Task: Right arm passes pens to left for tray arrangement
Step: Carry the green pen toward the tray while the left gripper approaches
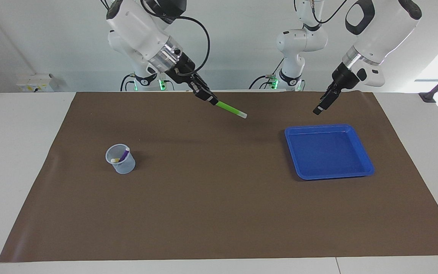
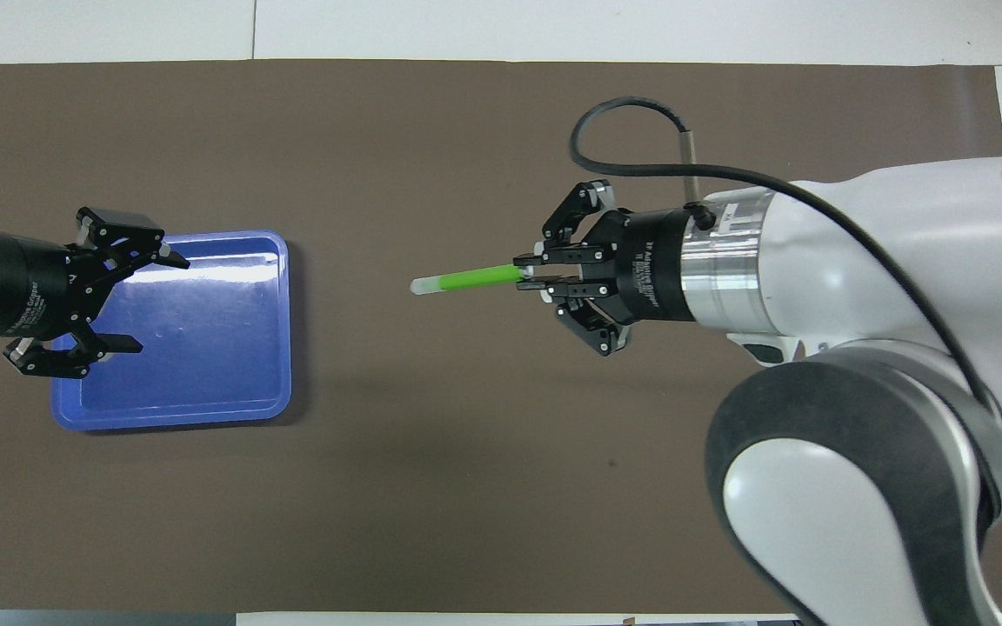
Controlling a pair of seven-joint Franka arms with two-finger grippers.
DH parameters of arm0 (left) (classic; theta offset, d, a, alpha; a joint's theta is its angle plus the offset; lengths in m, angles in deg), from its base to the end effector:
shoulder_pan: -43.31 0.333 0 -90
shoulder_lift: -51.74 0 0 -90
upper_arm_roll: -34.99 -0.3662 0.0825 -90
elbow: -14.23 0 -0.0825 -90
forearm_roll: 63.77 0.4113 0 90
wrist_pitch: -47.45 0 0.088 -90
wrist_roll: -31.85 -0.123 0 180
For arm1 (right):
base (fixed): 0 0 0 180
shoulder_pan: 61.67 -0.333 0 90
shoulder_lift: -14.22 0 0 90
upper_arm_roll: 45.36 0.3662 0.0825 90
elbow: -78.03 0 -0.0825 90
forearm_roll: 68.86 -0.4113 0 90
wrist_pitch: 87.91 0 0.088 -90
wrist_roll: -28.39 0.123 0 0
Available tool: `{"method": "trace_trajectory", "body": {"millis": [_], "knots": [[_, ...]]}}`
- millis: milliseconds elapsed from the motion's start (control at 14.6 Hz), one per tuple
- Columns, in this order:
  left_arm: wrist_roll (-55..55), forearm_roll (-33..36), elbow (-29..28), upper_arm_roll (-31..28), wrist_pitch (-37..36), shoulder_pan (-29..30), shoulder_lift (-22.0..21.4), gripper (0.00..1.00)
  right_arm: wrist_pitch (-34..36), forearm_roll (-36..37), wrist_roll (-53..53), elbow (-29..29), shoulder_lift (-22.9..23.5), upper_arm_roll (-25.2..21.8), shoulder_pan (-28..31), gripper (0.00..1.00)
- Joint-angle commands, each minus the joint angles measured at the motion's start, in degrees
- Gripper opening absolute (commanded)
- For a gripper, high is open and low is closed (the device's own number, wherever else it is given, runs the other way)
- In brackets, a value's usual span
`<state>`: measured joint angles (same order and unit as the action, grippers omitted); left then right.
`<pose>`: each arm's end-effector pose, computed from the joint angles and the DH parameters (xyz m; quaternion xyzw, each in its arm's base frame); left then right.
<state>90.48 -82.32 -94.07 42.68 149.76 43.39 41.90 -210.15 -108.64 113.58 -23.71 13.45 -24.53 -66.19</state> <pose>0.5253 -0.1082 0.6158 0.8790 0.4524 -0.0529 0.1412 0.5499 0.3025 0.6325 -0.7394 0.5697 0.1593 0.3215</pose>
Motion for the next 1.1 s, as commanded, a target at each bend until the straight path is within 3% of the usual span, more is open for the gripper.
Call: {"method": "trace_trajectory", "body": {"millis": [0,481,756,1030], "knots": [[13.1,-2.3,1.8,-0.3,0.9,-1.4,0.0,1.0,-1.2,-1.1,5.1,6.2,5.6,4.0,0.6,0.0],[42.4,-3.3,2.4,0.4,4.4,-1.4,-2.1,1.0,-1.1,-1.9,10.2,6.9,6.3,9.5,0.5,0.0],[43.2,-10.4,0.8,0.3,5.4,-1.5,-2.9,1.0,-1.1,-1.9,11.5,6.8,6.3,11.6,0.4,0.0],[45.3,-10.7,0.9,1.2,2.7,-3.3,-3.4,1.0,-2.1,-1.9,12.8,6.8,6.3,12.6,0.4,0.0]]}}
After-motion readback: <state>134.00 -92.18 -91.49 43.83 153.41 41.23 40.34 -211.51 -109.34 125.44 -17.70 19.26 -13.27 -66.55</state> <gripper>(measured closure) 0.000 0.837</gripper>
